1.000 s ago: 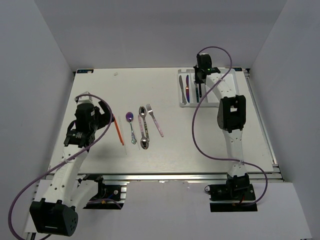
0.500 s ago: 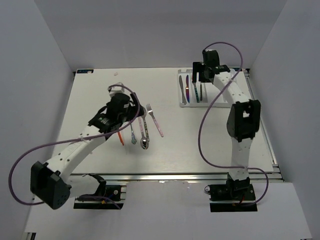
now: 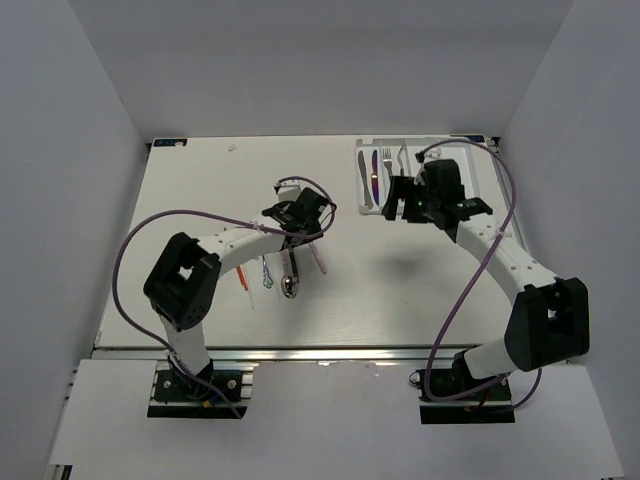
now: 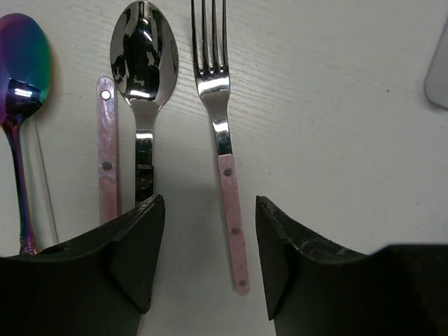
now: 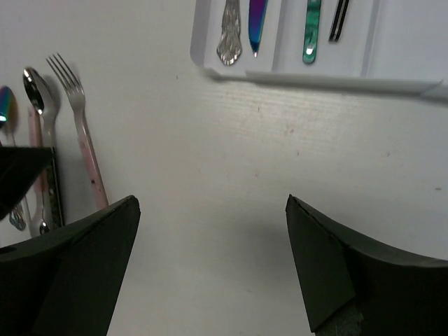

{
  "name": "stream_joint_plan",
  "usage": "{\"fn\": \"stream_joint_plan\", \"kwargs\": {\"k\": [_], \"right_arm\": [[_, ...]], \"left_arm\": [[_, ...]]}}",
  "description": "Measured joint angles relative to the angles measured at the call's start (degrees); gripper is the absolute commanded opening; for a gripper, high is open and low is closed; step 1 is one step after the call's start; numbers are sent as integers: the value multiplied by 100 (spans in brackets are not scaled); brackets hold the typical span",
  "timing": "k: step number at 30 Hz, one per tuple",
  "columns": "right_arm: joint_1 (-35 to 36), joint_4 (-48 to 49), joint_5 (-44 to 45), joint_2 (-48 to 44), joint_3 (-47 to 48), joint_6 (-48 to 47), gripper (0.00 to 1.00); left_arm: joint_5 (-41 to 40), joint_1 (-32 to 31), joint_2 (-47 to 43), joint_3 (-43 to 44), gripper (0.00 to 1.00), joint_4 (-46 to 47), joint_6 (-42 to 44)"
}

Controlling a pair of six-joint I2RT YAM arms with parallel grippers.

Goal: Sort the eating utensils into containers

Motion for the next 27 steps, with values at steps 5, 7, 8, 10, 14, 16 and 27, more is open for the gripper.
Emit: {"fn": "stream_joint_plan", "kwargs": {"k": [5,7,8,10,14,16,27], "right_arm": [[2,96,-315,-105,-876,116,89],[4,157,-407,-120,-1049,138,89],[9,190,-446,-127,-1104,146,89],[15,262,-514,-136,-1176,160,89],[35,372,-564,-164,-1209,160,89],[42,407,-577,-240,-1235,160,89],[79,782,-949,-514,-1351,310,89]], "left_arm": [[-70,2,758,654,57,-229,-15],[-96,9,1021,931,55,-278,-22],[-103,20,1154,1058,54,-313,-15],[-103,44,1394,1287,50,-385,-15],[-94,133,1742,1410,46,-442,-15],[-155,168,1821,1416,46,-455,-11],[-11,227,1832,1419,0,-385,17]]}}
